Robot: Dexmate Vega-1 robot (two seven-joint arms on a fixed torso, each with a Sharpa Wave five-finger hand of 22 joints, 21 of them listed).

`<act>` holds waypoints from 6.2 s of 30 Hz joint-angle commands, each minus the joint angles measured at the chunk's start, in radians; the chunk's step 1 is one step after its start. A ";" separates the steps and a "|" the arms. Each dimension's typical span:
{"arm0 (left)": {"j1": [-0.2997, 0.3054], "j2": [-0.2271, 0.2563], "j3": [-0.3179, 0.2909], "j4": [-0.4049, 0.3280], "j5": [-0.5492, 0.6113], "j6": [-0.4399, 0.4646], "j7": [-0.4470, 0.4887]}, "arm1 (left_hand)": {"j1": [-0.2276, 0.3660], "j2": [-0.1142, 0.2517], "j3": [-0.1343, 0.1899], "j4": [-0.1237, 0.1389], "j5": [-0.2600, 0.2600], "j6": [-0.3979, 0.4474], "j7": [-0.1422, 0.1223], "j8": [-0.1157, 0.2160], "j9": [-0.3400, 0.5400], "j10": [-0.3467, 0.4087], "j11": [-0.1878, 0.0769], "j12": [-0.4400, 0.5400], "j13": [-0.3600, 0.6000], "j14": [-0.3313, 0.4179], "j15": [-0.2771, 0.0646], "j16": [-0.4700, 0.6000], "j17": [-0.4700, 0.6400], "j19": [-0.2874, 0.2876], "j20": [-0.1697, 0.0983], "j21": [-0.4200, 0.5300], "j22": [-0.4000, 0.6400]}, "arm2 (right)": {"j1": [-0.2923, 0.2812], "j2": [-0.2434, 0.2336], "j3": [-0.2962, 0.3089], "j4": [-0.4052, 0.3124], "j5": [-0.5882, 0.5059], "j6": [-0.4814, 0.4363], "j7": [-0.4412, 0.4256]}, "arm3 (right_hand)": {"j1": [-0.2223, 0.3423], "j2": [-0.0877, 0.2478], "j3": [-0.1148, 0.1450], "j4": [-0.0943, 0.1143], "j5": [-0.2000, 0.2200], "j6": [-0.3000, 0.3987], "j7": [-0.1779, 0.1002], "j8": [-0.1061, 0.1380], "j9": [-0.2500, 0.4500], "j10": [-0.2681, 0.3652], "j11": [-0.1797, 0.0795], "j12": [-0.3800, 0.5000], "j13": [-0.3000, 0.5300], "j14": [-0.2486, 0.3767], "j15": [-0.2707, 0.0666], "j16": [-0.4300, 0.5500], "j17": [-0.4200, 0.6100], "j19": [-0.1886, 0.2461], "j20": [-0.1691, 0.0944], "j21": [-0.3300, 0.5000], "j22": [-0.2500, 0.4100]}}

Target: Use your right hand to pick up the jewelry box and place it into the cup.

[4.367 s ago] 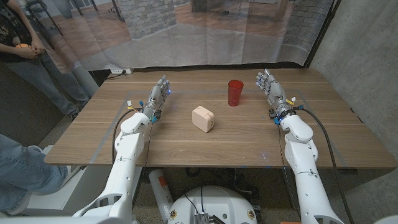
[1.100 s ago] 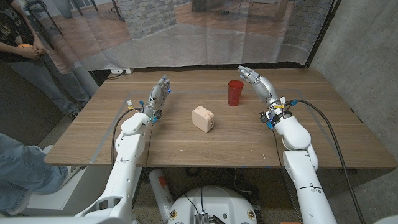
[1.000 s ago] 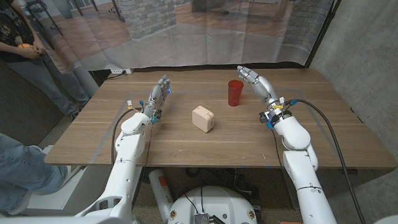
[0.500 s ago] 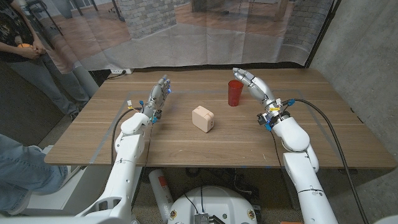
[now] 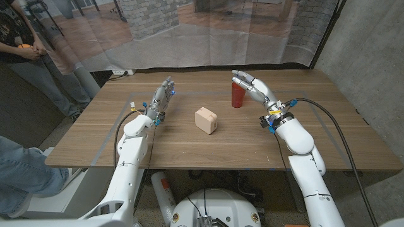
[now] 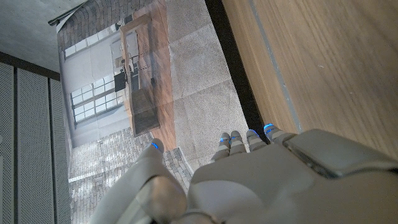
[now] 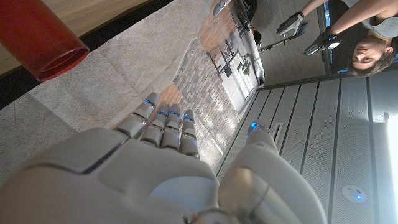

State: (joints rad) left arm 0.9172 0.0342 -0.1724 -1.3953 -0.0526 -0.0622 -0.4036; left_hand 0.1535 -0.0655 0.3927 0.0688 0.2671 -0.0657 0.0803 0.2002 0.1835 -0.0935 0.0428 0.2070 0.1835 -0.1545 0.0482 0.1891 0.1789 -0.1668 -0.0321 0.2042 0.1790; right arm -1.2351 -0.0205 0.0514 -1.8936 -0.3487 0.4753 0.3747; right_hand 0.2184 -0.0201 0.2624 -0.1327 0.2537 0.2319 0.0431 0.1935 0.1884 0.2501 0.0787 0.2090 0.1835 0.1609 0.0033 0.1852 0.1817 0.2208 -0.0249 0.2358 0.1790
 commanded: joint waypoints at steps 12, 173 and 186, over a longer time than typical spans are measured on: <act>0.003 0.002 0.000 -0.005 -0.001 0.007 0.000 | 0.011 -0.001 -0.005 0.003 0.005 0.012 0.003 0.005 0.002 0.007 0.000 0.002 0.003 0.000 0.000 -0.001 0.003 -0.029 -0.010 -0.001 0.003 | -0.002 -0.012 -0.064 -0.047 -0.110 -0.039 -0.005 | 0.031 -0.002 0.005 -0.016 -0.004 0.003 -0.004 0.005 0.002 0.006 0.004 0.006 0.003 0.010 0.006 0.003 -0.001 0.001 0.016 -0.010 0.002; 0.051 0.010 -0.021 -0.065 -0.009 0.015 0.039 | 0.042 0.020 -0.019 -0.008 0.004 0.017 -0.023 -0.001 0.003 0.003 0.007 -0.005 0.003 0.003 0.011 -0.002 0.003 -0.039 0.018 -0.002 0.004 | 0.018 -0.045 -0.446 -0.167 -0.926 -0.502 0.020 | 0.211 -0.142 -0.054 0.002 0.100 -0.310 -0.008 -0.008 0.004 -0.206 0.063 -0.018 0.007 -0.062 0.190 -0.002 0.004 0.003 0.244 -0.048 0.006; 0.051 0.012 -0.016 -0.066 -0.011 0.014 0.037 | 0.042 0.021 -0.020 -0.008 0.004 0.017 -0.022 -0.001 0.003 0.001 0.008 -0.005 0.003 0.002 0.009 -0.002 0.003 -0.040 0.022 -0.002 0.004 | 0.026 -0.044 -0.446 -0.140 -0.920 -0.509 -0.007 | 0.207 -0.144 -0.064 0.003 0.103 -0.309 -0.012 -0.004 0.004 -0.199 0.060 -0.011 0.007 -0.055 0.187 0.002 0.003 0.000 0.244 -0.046 0.007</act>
State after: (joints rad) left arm 0.9661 0.0446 -0.1919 -1.4570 -0.0618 -0.0499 -0.3665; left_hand 0.1876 -0.0471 0.3773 0.0616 0.2671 -0.0501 0.0533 0.1962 0.1835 -0.0866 0.0464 0.2032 0.1835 -0.1495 0.0531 0.1891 0.1789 -0.1702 -0.0172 0.2042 0.1790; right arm -1.2160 -0.0680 -0.3892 -2.0533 -1.2602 -0.0161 0.3738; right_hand 0.4270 -0.1605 0.2039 -0.1323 0.3515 -0.0737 0.0304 0.1782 0.1882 0.0442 0.1378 0.1916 0.1883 0.0966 0.1860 0.1814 0.1838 0.2238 0.2142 0.1884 0.1840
